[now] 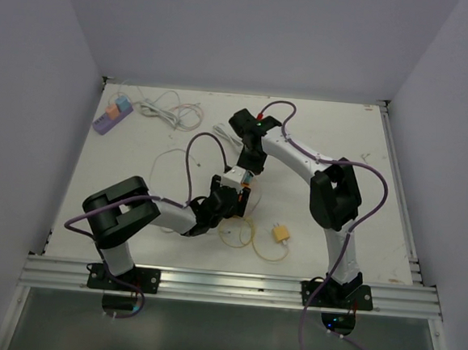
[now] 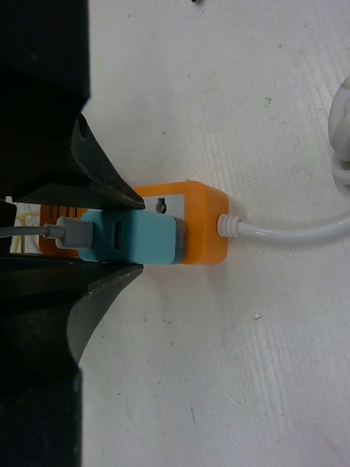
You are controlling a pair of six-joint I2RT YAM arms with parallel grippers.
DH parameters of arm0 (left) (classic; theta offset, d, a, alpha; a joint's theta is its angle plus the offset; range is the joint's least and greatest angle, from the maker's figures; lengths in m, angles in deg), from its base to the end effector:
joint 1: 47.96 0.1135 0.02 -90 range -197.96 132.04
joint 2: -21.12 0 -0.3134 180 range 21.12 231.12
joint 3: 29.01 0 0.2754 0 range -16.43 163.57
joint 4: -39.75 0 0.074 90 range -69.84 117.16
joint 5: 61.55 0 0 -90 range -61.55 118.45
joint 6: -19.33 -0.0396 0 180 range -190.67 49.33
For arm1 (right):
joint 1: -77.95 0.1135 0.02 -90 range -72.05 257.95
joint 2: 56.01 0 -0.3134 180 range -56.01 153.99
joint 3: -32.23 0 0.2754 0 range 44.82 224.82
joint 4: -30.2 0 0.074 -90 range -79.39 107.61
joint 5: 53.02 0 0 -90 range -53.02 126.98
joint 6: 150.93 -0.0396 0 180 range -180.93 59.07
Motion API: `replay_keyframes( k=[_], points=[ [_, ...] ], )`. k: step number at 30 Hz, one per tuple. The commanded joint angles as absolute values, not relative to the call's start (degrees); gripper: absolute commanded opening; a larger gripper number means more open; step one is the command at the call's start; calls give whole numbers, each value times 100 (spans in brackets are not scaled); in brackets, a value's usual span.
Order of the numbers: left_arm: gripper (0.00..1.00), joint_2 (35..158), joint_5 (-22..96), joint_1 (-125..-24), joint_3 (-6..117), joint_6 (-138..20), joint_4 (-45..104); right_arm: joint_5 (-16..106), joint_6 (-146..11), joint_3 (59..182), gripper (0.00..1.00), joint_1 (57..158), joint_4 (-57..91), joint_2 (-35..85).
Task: Pull the plug off the socket
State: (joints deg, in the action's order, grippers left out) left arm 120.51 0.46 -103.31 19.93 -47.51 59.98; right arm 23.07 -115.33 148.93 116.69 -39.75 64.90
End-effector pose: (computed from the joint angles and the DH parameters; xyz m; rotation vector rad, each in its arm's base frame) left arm 0.2090 -0.2697 0.1555 0.2831 2.0293 -0.3463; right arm 0.3853 0.2969 0.2540 0.4249 2.7442 0.0477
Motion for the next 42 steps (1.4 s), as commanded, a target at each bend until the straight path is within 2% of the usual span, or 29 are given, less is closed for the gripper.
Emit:
replay_keyframes(
  k=[1, 4, 5, 7, 8, 9, 20, 30, 42],
  points=[
    [72, 12219, -222, -10386, 2189, -4500, 5828, 2160, -11613, 15081, 0, 11715, -4242, 6634],
    [50, 12298, -196, -10430, 2242, -4456, 5731, 2230, -11630, 15081, 0, 11715, -4224, 6651],
    [35, 12316, -179, -10447, 2259, -4430, 5714, 2265, -11639, 15081, 0, 11715, -4215, 6651],
    [21, 12351, -170, -10456, 2277, -4430, 5670, 2309, -11639, 15064, 0, 11715, -4198, 6634],
    [4, 12368, -170, -10456, 2286, -4421, 5652, 2326, -11648, 15055, 0, 11715, -4189, 6625],
    [0, 12395, -161, -10456, 2321, -4412, 5626, 2388, -11666, 15055, 0, 11715, -4163, 6616],
    [0, 12878, 58, -10447, 2857, -4193, 4905, 2581, -11868, 15073, 0, 11706, -3996, 6072],
    [0, 12992, 226, -10298, 2910, -4034, 4721, 2942, -12378, 13526, 0, 11372, -2511, 4973],
    [0, 13344, 323, -10263, 3314, -3982, 4290, 2941, -12175, 13965, 0, 11355, -2906, 4859]
  ],
)
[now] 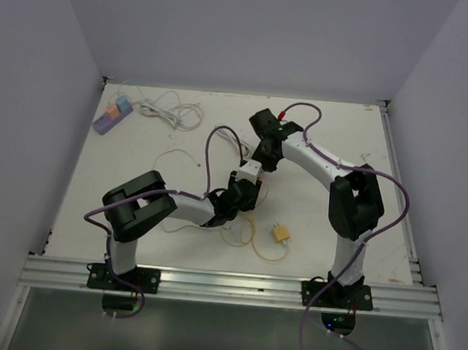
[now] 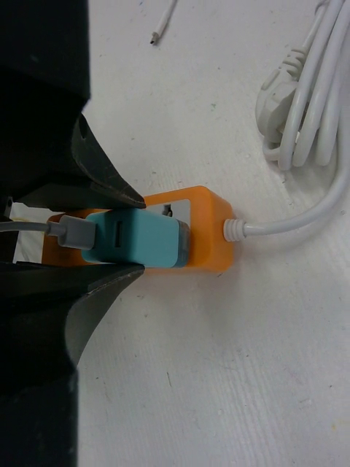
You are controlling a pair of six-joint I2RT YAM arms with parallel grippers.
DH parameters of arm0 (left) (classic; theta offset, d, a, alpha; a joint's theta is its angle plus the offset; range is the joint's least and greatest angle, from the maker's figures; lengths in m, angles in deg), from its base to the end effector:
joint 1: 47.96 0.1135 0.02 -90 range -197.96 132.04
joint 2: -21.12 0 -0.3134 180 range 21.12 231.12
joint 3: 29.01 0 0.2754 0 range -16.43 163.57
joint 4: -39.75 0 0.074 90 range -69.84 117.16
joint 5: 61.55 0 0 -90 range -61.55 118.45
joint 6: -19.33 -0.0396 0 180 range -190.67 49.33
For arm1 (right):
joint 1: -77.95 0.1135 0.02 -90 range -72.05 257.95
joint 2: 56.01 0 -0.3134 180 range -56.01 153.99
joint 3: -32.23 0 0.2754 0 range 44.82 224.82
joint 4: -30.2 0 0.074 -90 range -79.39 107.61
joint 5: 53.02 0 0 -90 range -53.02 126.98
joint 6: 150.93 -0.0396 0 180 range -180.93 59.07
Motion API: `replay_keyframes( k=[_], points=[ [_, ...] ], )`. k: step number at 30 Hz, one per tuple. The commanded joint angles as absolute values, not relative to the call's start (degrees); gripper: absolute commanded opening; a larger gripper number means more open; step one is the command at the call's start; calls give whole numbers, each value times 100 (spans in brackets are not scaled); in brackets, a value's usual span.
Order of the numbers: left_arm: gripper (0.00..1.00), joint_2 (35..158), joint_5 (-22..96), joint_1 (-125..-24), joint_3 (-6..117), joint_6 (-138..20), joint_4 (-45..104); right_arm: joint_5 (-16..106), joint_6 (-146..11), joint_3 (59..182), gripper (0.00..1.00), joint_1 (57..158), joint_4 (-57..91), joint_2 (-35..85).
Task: Pull the plug off the socket
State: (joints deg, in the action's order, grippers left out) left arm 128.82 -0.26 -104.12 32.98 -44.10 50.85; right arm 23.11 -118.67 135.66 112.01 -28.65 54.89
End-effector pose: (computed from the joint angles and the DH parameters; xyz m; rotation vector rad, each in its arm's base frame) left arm 0.2369 -0.3192 0.1532 0.2623 2.0924 -0.3236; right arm 0.3781 0.2442 0.2675 0.6162 2.6068 0.1765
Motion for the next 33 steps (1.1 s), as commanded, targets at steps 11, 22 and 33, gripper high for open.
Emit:
replay_keyframes(
  k=[11, 22, 33],
  points=[
    [0, 13213, 489, -10148, 3288, -4077, 4324, 3065, -11921, 13650, 0, 11337, -2985, 4753],
    [0, 12957, 551, -10157, 3261, -4553, 4465, 2986, -11639, 13261, 48, 11276, -3011, 4691],
    [0, 12685, 1183, -10148, 3182, -5711, 4694, 2599, -11104, 13904, 74, 10846, -3328, 4138]
  ],
)
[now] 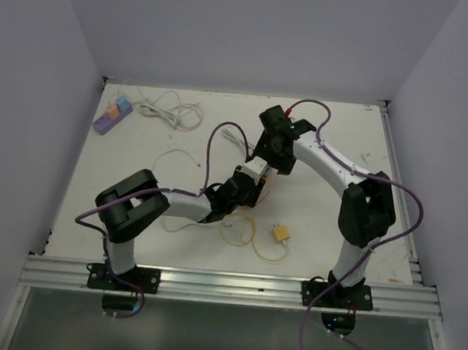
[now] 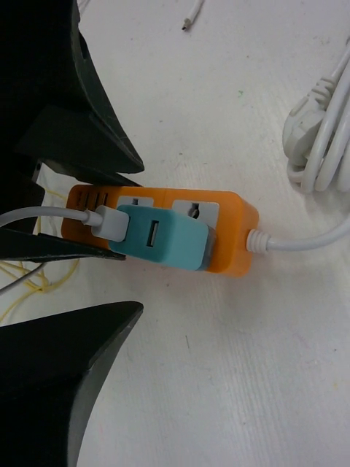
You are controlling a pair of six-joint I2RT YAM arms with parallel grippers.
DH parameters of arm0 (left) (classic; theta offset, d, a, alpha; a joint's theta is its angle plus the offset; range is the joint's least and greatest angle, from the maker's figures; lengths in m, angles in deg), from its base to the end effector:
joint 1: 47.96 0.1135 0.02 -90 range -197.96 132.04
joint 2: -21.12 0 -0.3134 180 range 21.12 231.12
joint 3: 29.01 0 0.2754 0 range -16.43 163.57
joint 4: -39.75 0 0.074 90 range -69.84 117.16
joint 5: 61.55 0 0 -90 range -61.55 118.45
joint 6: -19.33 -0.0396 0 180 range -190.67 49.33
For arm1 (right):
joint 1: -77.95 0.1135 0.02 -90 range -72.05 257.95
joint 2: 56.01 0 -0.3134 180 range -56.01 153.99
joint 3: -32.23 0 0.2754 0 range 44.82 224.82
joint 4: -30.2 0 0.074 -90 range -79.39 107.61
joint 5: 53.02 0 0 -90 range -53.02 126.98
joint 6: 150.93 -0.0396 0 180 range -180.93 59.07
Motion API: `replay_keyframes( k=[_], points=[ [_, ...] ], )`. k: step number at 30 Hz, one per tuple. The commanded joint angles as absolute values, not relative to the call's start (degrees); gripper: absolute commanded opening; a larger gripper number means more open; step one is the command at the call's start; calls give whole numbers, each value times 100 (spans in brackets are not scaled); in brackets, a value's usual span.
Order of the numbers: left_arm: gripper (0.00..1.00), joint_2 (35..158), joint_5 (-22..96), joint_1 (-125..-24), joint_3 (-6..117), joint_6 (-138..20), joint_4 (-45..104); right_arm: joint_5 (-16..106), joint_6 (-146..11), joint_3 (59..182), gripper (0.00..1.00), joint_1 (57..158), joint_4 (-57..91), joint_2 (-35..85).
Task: Pull the plug off the socket
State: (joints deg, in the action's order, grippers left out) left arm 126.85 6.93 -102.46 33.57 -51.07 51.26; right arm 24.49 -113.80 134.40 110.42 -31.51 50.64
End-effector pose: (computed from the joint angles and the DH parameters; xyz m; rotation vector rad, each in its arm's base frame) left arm 0.2443 -0.3174 0.1687 0.4156 2.0625 -0.3866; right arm 0.3672 0.2235 0.2892 0.5366 2.6326 0.1677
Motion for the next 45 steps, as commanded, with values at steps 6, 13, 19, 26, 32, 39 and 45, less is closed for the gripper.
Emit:
replay_keyframes(
  k=[6, 13, 19, 26, 32, 39, 45],
  points=[
    [0, 12825, 2220, -9999, 3569, -6819, 4009, 3187, -9938, 13658, 85, 10344, -2863, 3471],
    [0, 12931, 3062, -9824, 3788, -7690, 3236, 3680, -8170, 12552, 91, 10335, -1686, 2522],
    [0, 13212, 4187, -9385, 4009, -8121, 2322, 3355, -7290, 11137, 99, 10212, -947, 1327],
    [0, 13133, 4814, -9182, 4263, -8814, 1568, 4521, -6138, 9924, 98, 9791, -262, 868],
    [0, 13318, 4470, -9112, 5081, -9870, 351, 6201, -5118, 9317, 95, 9641, 125, 1017],
    [0, 13537, 5507, -8391, 5142, -10230, 80, 7037, -5004, 9052, 87, 9597, 785, 1518],
    [0, 13503, 5693, -8338, 5029, -10187, 228, 7477, -5057, 9210, 84, 9570, 1251, 2237]
  ],
)
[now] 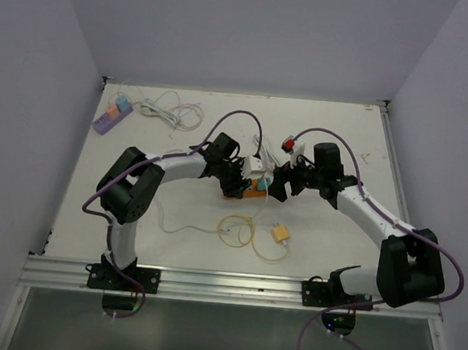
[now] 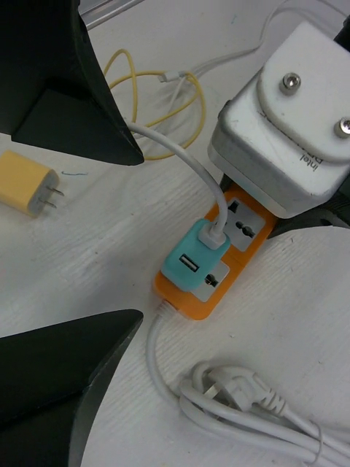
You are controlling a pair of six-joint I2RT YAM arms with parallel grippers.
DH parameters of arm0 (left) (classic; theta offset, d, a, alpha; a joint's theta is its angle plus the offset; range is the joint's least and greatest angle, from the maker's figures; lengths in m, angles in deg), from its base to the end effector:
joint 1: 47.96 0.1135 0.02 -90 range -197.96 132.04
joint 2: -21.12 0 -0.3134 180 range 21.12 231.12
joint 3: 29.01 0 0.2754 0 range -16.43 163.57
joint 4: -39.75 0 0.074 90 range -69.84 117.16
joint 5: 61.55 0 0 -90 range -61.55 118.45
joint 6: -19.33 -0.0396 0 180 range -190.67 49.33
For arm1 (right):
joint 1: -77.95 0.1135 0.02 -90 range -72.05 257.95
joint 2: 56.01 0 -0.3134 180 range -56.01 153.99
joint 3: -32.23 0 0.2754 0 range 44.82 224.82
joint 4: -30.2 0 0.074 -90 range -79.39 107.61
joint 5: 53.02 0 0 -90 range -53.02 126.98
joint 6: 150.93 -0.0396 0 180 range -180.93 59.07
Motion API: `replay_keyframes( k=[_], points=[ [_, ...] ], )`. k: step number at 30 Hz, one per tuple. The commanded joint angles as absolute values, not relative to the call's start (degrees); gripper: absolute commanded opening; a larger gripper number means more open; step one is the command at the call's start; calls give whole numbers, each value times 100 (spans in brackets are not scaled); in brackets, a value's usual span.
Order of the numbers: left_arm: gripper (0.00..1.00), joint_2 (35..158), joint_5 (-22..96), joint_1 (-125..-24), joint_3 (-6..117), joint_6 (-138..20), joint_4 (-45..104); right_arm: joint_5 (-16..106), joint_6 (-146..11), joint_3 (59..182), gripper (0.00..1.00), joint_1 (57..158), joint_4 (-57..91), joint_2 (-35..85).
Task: Pull the plug off the socket
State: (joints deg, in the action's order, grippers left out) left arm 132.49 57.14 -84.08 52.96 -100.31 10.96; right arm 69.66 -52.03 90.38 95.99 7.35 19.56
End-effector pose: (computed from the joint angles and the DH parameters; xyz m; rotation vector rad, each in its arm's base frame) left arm 0.3373 -0.2697 0.1778 1.5312 2.0284 -0.6880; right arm 0.2659 0.1091 0.2652 -0.8109 2.0899 0.7312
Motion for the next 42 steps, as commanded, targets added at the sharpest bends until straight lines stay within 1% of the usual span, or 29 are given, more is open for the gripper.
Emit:
replay_keyframes(
  k=[1, 9, 18, 19, 20, 24, 25, 26, 27, 28, 29, 35, 38, 42],
  points=[
    [0, 13389, 5623, -8338, 4993, -10187, 351, 7486, -5048, 9288, 83, 9579, 1269, 2318],
    [0, 13221, 5613, -8338, 4861, -10204, 475, 7706, -4924, 9456, 78, 9570, 1418, 2828],
    [1, 13203, 5675, -8338, 4914, -10275, 326, 7828, -4678, 9570, 76, 9570, 1533, 3118],
    [2, 13212, 5684, -8338, 4923, -10266, 326, 7872, -4661, 9623, 76, 9579, 1489, 3162],
    [4, 13203, 5693, -8347, 4931, -10248, 326, 7907, -4652, 9641, 75, 9579, 1480, 3223],
    [12, 13063, 5728, -8338, 4905, -10143, 439, 7925, -4687, 9589, 75, 9579, 1462, 3162],
    [16, 13019, 5737, -8338, 4879, -10125, 484, 7908, -4705, 9553, 75, 9579, 1480, 3119],
    [18, 12967, 5745, -8347, 4861, -10099, 528, 7838, -4722, 9518, 75, 9579, 1489, 3066],
    [26, 12888, 5728, -8347, 4844, -10047, 598, 7803, -4731, 9466, 75, 9579, 1497, 2961],
    [97, 12852, 5728, -8338, 4826, -10020, 616, 7767, -4731, 9465, 75, 9579, 1437, 2925],
    [100, 12826, 5737, -8338, 4826, -10011, 633, 7741, -4722, 9456, 76, 9588, 1392, 2890],
    [100, 12580, 5710, -8338, 4809, -9827, 686, 7548, -4853, 9395, 78, 9579, 1093, 2644],
    [100, 12211, 5553, -8329, 4642, -9625, 923, 7354, -5038, 9272, 78, 9579, 1032, 2416],
    [100, 11378, 5035, -8320, 4264, -9012, 1607, 6951, -5258, 9193, 78, 9570, 821, 2012]
  ],
)
